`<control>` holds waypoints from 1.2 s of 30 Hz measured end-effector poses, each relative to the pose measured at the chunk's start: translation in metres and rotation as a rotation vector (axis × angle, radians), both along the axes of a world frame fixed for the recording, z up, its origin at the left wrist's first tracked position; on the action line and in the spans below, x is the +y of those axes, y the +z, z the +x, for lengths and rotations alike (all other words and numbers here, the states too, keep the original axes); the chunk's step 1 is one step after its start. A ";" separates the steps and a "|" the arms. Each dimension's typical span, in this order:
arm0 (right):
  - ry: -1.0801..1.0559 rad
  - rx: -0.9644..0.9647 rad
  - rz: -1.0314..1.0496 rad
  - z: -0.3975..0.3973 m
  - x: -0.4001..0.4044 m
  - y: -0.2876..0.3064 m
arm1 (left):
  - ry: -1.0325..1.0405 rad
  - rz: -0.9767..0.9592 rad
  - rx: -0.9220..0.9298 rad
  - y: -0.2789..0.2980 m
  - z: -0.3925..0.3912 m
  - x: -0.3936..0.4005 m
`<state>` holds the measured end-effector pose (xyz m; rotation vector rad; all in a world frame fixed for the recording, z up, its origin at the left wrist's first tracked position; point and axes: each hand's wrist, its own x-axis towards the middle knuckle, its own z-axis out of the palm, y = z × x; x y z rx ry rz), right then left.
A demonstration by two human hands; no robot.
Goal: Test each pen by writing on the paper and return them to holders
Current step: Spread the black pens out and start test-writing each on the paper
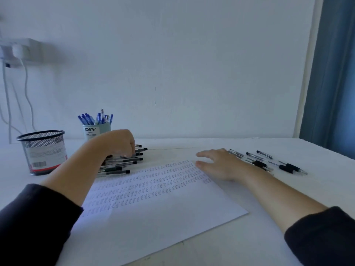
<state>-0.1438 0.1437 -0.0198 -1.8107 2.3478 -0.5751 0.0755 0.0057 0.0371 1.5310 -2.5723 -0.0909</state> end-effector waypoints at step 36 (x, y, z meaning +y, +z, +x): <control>0.148 -0.066 0.139 -0.011 -0.003 -0.007 | -0.281 -0.510 0.346 -0.036 -0.045 0.033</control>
